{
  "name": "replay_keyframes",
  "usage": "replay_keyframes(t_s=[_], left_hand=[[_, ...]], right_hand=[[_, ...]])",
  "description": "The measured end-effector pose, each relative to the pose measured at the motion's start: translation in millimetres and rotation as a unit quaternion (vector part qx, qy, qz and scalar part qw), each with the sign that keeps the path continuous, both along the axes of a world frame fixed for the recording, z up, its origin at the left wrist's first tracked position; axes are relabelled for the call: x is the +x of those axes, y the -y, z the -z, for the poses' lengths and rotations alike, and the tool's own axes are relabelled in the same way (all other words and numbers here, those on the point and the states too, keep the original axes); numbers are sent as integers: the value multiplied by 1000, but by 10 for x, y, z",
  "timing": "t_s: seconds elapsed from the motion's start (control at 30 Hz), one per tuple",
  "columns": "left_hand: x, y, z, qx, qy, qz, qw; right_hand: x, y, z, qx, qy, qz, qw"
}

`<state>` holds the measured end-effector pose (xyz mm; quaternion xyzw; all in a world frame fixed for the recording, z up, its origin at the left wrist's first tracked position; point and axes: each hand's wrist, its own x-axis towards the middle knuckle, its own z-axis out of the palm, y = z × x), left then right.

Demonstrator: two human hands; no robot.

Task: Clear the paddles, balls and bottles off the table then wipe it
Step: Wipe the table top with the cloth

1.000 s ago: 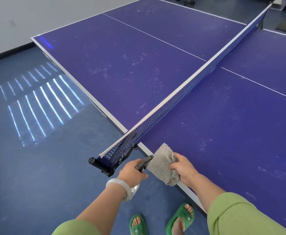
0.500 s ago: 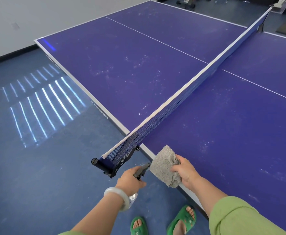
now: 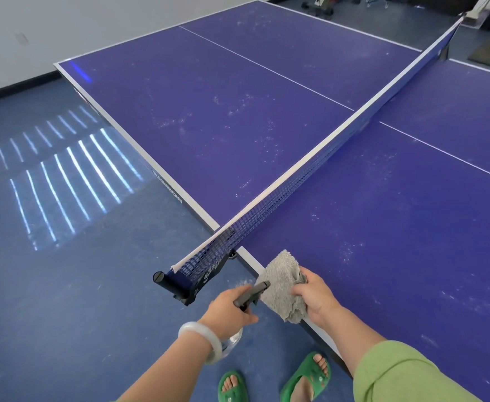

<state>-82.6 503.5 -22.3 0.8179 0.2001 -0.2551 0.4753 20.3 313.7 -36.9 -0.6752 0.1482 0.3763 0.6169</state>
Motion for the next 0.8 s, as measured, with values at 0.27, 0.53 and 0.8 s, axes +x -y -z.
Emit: replay_keyframes(t_s=[0.27,0.53,0.8], left_hand=[[44,-83,-28,25,13,-43,999],[144,-93,-145,-77,82,-146,983],[163,-149,-202,-92,115,-215,965]], right_hand=[[18,-10,-41,-10,-5,-3,1000],[360,-78,-330,-29,-5,18,999],[716,-265,-737,-191,283,-172,924]])
